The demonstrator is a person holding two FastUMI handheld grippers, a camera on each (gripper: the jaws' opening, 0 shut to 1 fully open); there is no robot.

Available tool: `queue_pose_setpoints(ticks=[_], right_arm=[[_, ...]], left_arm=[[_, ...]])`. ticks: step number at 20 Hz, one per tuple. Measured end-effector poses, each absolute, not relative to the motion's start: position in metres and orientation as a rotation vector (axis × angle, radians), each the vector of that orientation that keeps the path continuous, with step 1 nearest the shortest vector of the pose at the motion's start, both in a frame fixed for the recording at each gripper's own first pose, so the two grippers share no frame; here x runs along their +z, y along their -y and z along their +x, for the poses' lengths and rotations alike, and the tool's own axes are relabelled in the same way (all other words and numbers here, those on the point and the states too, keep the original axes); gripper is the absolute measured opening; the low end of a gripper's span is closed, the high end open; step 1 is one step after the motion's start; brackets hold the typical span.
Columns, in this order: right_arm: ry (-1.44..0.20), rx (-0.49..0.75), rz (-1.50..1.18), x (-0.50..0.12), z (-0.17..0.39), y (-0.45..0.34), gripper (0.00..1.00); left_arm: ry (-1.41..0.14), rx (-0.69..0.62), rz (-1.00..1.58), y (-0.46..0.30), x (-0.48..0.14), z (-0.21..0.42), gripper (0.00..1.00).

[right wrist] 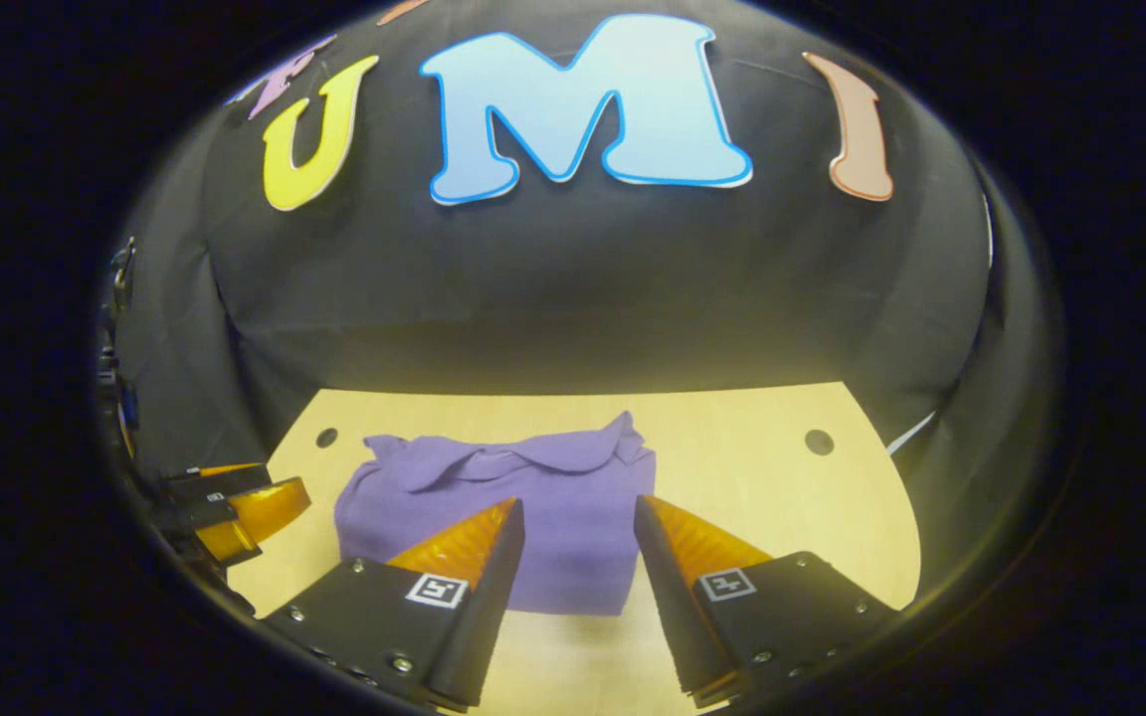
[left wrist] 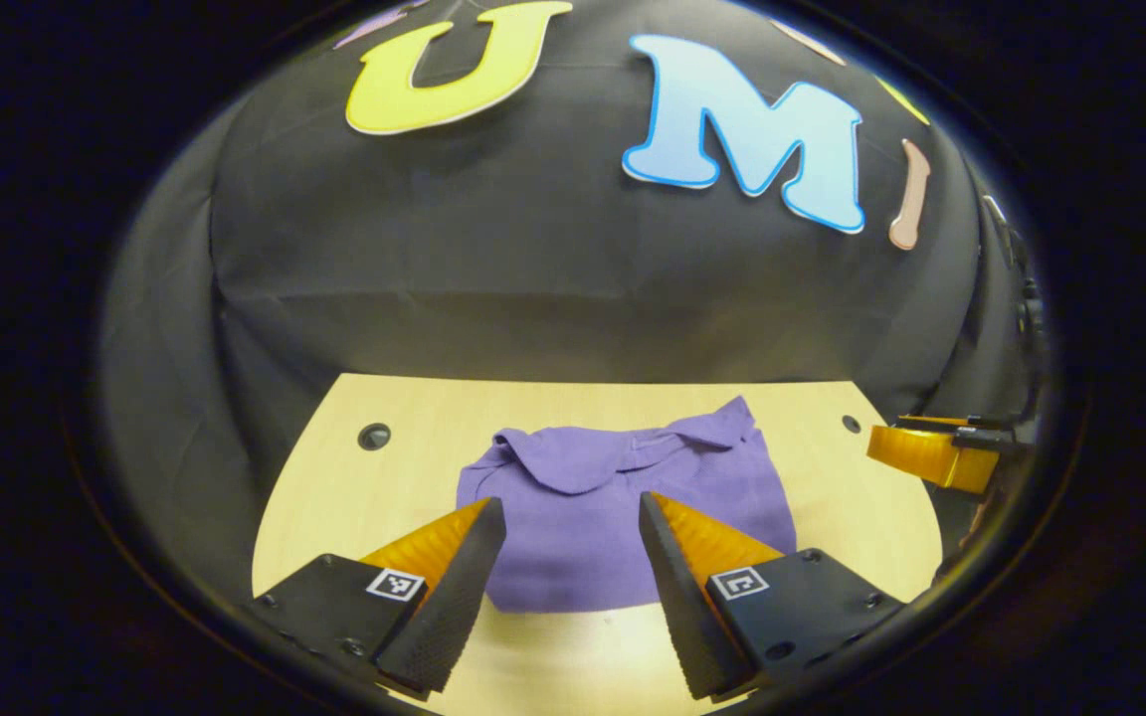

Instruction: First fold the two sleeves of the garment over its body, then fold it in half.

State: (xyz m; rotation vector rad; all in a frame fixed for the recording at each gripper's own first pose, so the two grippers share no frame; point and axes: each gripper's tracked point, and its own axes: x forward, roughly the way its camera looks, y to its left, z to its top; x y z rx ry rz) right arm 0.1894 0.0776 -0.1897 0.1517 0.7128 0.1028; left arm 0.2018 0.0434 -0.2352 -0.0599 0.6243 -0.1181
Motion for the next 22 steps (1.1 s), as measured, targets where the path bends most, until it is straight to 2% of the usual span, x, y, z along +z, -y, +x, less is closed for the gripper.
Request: queue_pose_setpoints(ticks=[1, 2, 4, 8, 9, 10, 12, 15, 21, 22], right_arm=[[-0.690, 0.100, 0.162, -0.182, 0.180, -0.076, 0.70], [-0.667, 0.099, 0.175, -0.172, 0.169, -0.076, 0.70], [-0.610, 0.101, 0.196, -0.146, 0.152, -0.074, 0.70], [-0.414, 0.100, 0.209, -0.083, 0.126, -0.068, 0.69], [-0.360, 0.098, 0.203, -0.069, 0.119, -0.066, 0.69], [-0.311, 0.097, 0.189, -0.055, 0.112, -0.063, 0.69], [-0.250, 0.087, 0.147, -0.039, 0.097, -0.072, 0.69], [-0.222, 0.077, 0.137, -0.033, 0.083, -0.076, 0.69], [-0.206, 0.032, 0.143, -0.033, 0.060, -0.047, 0.69], [-0.203, 0.029, 0.149, -0.034, 0.057, -0.036, 0.69]], left_arm=[[-0.598, -0.118, -0.062, -0.045, -0.224, 0.188, 0.94], [-0.574, -0.119, -0.064, -0.044, -0.213, 0.177, 0.85], [-0.513, -0.120, -0.068, -0.043, -0.187, 0.158, 0.93], [-0.350, -0.122, -0.065, -0.041, -0.128, 0.127, 0.85], [-0.308, -0.127, -0.063, -0.038, -0.115, 0.119, 0.93], [-0.270, -0.134, -0.061, -0.035, -0.103, 0.112, 0.85], [-0.202, -0.148, -0.049, -0.033, -0.079, 0.098, 0.84], [-0.120, -0.161, -0.003, -0.026, -0.054, 0.087, 0.84], [-0.098, -0.232, 0.031, 0.020, -0.041, 0.068, 0.84], [-0.095, -0.240, 0.028, 0.035, -0.041, 0.068, 0.88]])
